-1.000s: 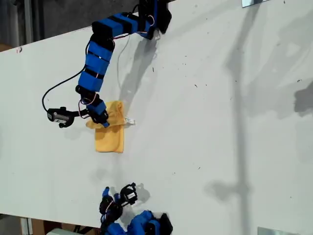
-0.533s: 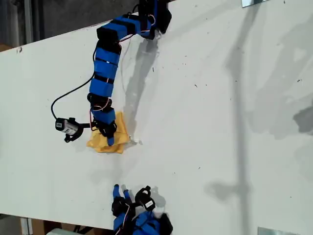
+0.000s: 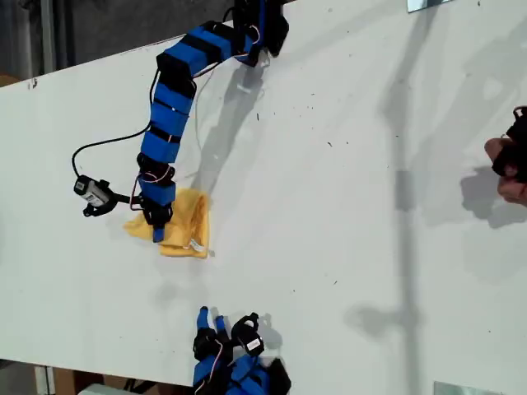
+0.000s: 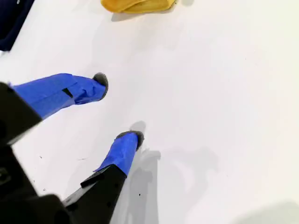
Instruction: Grasp corners of a square towel and fold twice.
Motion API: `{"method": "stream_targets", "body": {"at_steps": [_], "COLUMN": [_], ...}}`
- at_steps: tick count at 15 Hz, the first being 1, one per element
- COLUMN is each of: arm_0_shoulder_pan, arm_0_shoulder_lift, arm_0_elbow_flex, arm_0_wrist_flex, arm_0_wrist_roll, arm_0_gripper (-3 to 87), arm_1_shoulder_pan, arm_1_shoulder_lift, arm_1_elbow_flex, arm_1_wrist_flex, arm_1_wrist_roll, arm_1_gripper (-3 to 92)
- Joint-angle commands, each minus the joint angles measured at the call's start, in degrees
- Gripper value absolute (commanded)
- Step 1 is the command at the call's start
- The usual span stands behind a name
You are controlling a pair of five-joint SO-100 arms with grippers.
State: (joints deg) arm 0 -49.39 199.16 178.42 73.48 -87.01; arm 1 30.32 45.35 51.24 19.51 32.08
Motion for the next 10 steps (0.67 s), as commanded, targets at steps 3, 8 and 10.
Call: {"method": "stream_targets", "body": {"at_steps": [3,8,10], "arm_0_shoulder_pan": [0.88,0.88,0.88], "arm_0_shoulder_lift": [0.35,0.35,0.35], "arm_0_elbow_flex": [0.44,0.44,0.44], "arm_0_wrist_flex": [0.00,0.00,0.00], "arm_0_wrist_roll": [-0.09,-0.09,0.18], "arm_0_gripper": [16.7,16.5,16.4], "arm_1_shoulder_pan": [0.88,0.62,1.05], "arm_1_shoulder_lift": [-0.70,1.23,3.08], "arm_1_elbow_flex": [-4.66,-4.57,-4.48], "arm_1_wrist_flex": [-1.14,-2.46,-1.76], "arm_1_wrist_roll": [2.55,4.31,4.04], "arm_1_gripper": [12.7,20.1,22.3]}}
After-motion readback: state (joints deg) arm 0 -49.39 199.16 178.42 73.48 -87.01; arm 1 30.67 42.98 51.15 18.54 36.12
